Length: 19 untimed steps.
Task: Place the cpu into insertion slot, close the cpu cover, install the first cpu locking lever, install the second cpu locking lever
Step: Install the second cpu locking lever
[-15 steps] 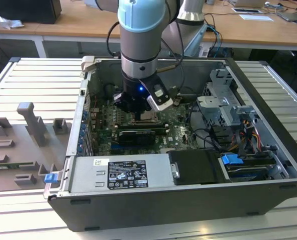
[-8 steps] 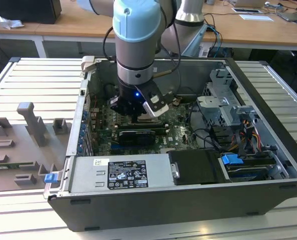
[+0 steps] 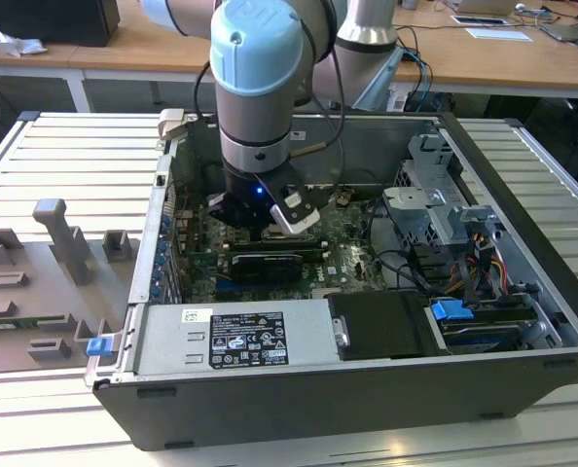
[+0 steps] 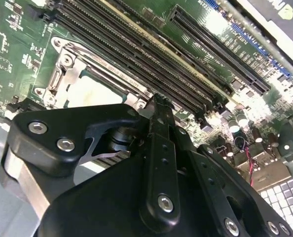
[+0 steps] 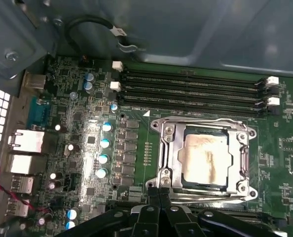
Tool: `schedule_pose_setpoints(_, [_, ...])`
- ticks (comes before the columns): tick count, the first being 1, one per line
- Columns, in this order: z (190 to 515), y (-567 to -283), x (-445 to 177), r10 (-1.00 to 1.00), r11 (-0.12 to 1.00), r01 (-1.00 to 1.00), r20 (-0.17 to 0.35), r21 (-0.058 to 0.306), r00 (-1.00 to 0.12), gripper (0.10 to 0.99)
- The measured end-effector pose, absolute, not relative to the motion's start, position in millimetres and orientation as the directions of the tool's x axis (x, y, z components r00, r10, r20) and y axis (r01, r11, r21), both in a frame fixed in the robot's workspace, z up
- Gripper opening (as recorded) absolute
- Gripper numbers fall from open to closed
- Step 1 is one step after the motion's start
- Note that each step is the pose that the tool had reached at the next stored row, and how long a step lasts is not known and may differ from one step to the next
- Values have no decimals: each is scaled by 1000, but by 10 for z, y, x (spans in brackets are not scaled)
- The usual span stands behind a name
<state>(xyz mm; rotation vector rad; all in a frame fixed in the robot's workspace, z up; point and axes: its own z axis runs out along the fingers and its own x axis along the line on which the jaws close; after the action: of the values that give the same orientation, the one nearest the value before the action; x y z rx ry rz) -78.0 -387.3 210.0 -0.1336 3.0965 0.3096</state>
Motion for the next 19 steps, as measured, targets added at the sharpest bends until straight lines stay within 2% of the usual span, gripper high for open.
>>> schedule_pose_setpoints(19, [1990, -3874, -817, -82, 969, -89, -43, 231, -996, 106])
